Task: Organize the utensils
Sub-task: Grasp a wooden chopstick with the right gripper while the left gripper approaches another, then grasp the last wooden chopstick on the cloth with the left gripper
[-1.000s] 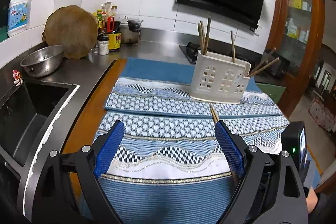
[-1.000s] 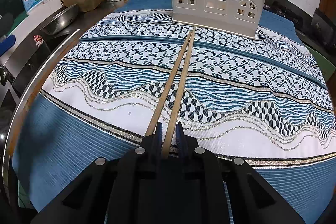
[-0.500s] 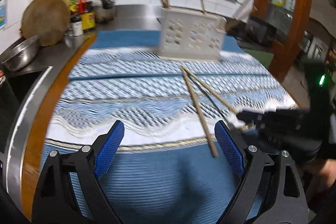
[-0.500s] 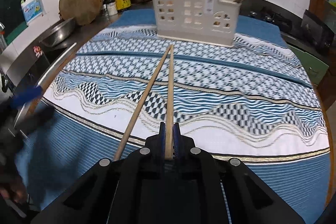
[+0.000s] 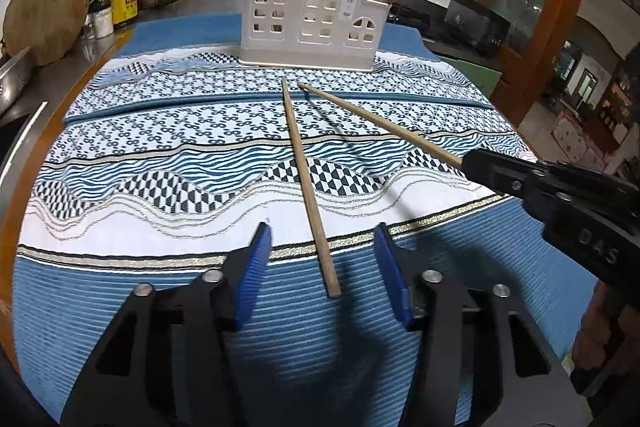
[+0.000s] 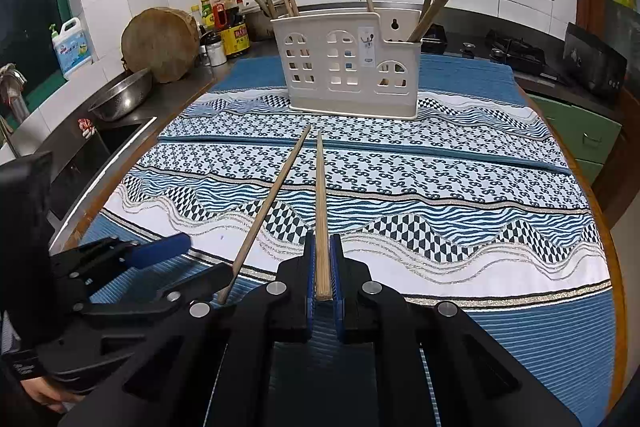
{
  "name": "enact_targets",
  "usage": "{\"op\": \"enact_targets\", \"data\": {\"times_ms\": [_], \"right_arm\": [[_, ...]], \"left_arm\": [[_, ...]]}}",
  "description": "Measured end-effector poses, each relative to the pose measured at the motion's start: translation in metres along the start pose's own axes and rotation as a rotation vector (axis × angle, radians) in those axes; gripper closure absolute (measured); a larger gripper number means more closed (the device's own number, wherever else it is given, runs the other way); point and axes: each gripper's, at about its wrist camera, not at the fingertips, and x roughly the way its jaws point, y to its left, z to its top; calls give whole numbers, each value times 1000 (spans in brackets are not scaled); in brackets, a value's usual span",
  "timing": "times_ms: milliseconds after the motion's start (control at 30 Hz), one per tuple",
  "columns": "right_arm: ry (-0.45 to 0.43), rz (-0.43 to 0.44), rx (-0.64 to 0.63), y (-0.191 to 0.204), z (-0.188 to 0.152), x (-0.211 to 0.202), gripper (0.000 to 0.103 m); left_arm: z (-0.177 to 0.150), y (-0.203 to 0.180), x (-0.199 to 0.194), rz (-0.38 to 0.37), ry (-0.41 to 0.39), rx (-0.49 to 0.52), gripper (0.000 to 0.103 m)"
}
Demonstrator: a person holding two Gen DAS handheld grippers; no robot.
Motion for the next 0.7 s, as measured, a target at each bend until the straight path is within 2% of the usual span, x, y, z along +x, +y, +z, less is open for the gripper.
{"op": "enact_targets", "data": {"times_ms": [100, 267, 433, 600, 700], "right_arm": [[-4, 6, 4, -1, 1, -2, 96], [-10, 13, 7, -5, 1, -3, 96], [-13, 16, 14, -8, 0, -4, 96], [-23, 13, 22, -12, 0, -8, 96], [-33, 11, 20, -12, 2, -12, 96]], "left_arm": [[1, -2, 10, 1, 27, 2, 71], [4, -2, 24, 3, 71, -18, 82], [4, -2, 32, 22, 90, -20, 86], [5, -5, 34, 59, 94, 0, 94], [6, -5, 34, 69, 97, 8, 95]]}}
